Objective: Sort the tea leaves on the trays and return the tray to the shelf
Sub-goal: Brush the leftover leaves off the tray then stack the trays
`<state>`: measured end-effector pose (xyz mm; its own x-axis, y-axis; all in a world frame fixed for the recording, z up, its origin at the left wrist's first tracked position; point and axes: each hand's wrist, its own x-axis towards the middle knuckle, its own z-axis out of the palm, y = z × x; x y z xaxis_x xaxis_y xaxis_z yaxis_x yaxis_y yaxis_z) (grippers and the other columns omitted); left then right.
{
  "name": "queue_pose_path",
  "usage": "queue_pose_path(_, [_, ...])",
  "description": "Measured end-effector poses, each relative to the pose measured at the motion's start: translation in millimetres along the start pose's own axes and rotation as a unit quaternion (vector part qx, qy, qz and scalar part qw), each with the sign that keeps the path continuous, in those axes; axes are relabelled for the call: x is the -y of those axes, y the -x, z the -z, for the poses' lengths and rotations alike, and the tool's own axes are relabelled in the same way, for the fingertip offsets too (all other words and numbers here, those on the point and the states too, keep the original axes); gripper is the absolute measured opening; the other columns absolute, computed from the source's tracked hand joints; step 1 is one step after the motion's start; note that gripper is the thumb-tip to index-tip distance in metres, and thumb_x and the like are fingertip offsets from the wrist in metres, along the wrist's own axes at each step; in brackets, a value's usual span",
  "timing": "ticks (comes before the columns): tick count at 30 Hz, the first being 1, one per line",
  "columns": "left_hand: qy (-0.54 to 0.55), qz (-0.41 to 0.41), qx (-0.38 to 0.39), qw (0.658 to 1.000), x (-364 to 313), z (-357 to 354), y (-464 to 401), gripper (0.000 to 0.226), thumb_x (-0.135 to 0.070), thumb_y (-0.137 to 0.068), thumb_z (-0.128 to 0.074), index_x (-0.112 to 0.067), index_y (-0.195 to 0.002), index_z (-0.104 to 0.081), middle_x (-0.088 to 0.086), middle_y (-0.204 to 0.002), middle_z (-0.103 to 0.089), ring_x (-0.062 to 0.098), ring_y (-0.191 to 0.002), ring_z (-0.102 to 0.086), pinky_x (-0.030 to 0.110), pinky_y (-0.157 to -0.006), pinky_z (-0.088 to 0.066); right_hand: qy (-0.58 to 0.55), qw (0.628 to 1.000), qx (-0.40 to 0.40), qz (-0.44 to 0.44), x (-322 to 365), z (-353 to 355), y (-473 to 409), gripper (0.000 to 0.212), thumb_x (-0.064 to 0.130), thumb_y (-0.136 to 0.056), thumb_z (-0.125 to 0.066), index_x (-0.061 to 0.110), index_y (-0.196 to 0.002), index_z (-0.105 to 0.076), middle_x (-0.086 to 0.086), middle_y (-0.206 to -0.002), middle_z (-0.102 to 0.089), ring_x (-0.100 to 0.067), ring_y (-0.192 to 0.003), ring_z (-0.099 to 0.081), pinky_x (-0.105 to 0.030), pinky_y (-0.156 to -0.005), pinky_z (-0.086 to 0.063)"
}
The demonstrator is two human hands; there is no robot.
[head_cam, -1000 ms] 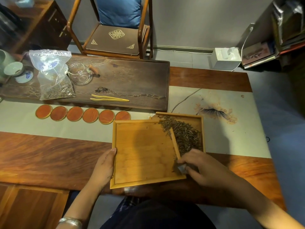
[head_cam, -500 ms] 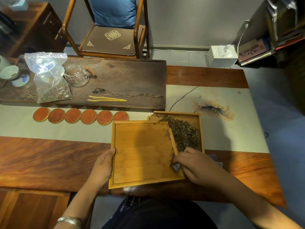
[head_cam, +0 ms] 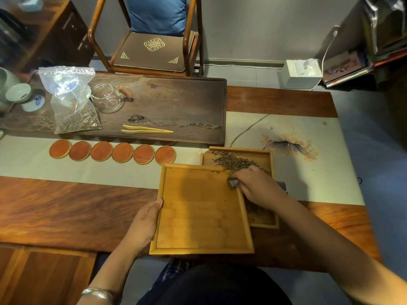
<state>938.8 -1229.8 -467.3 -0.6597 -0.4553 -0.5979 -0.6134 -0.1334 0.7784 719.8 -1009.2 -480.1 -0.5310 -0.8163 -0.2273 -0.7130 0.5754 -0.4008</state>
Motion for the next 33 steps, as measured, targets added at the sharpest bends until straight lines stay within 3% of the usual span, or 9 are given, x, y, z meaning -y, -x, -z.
queue_pose_path(4, [-0.007,-0.004,0.009,1.0,-1,-1,0,0.031,-0.029,-0.102,-0.036,-0.02,-0.102,-0.065,-0.008,-0.081,-0.075,-0.001,-0.071,-0.069,0.005,-0.055,-0.046,-0.026,0.998,-0.026,-0.052,-3,3,-1,0.025,0.019,-0.096,-0.045,0.021,-0.116,-0.058,0.003,-0.11,-0.061,-0.018,-0.106,-0.046,-0.034,-0.084,-0.047])
queue_pose_path(8, [-0.014,-0.012,0.01,1.0,-1,-1,-1,0.03,-0.029,-0.102,-0.035,-0.021,-0.102,-0.064,-0.018,-0.081,-0.074,-0.005,-0.072,-0.067,0.003,-0.055,-0.044,-0.057,0.994,-0.089,-0.023,18,10,18,0.031,0.016,-0.094,-0.05,0.023,-0.124,-0.056,0.005,-0.117,-0.061,-0.011,-0.107,-0.046,-0.024,-0.085,-0.041])
queue_pose_path(11, [-0.008,-0.005,0.011,1.0,0,-2,-3,0.032,-0.03,-0.102,-0.035,-0.02,-0.1,-0.065,-0.014,-0.08,-0.074,-0.002,-0.071,-0.068,0.005,-0.055,-0.046,-0.079,0.994,-0.069,0.03,50,2,41,0.036,0.016,-0.093,-0.052,0.025,-0.128,-0.054,0.009,-0.121,-0.058,-0.006,-0.109,-0.045,-0.017,-0.086,-0.036])
queue_pose_path(15, [-0.006,-0.007,0.006,1.0,1,-4,-3,0.032,-0.028,-0.103,-0.034,-0.018,-0.096,-0.064,-0.017,-0.074,-0.073,-0.003,-0.064,-0.067,0.005,-0.052,-0.045,-0.107,0.993,-0.036,0.045,73,-17,56,0.033,0.016,-0.095,-0.05,0.022,-0.126,-0.056,0.008,-0.124,-0.058,-0.013,-0.111,-0.046,-0.025,-0.091,-0.041])
queue_pose_path(20, [-0.009,-0.011,0.0,1.0,4,-4,-1,0.037,-0.027,-0.103,-0.034,-0.017,-0.087,-0.066,-0.014,-0.07,-0.073,-0.002,-0.061,-0.067,0.006,-0.051,-0.046,-0.101,0.992,-0.064,-0.035,61,-28,46,0.031,0.02,-0.096,-0.049,0.023,-0.126,-0.054,0.008,-0.12,-0.057,-0.011,-0.107,-0.044,-0.021,-0.086,-0.038])
queue_pose_path(24, [0.002,-0.005,-0.004,1.0,8,-4,1,0.037,-0.026,-0.103,-0.034,-0.017,-0.086,-0.066,-0.013,-0.069,-0.073,-0.002,-0.06,-0.067,0.007,-0.051,-0.047,-0.081,0.99,-0.072,-0.086,43,-27,29,0.029,0.023,-0.097,-0.046,0.022,-0.124,-0.056,0.006,-0.116,-0.059,-0.013,-0.101,-0.046,-0.026,-0.082,-0.042])
queue_pose_path(30, [-0.019,-0.016,0.011,1.0,6,-9,3,0.035,-0.026,-0.102,-0.036,-0.015,-0.089,-0.067,-0.014,-0.072,-0.073,-0.004,-0.063,-0.066,0.004,-0.053,-0.045,-0.078,0.982,-0.09,-0.147,31,-22,3,0.029,0.02,-0.098,-0.044,0.017,-0.124,-0.055,0.0,-0.116,-0.058,-0.017,-0.106,-0.046,-0.031,-0.087,-0.042])
queue_pose_path(33, [-0.026,-0.026,0.009,0.999,5,-10,3,0.033,-0.028,-0.102,-0.037,-0.017,-0.091,-0.067,-0.007,-0.075,-0.073,-0.005,-0.065,-0.065,0.003,-0.054,-0.043,-0.098,0.969,-0.144,-0.176,37,-12,0,0.031,0.018,-0.097,-0.044,0.013,-0.126,-0.055,-0.004,-0.118,-0.059,-0.021,-0.112,-0.046,-0.032,-0.093,-0.039])
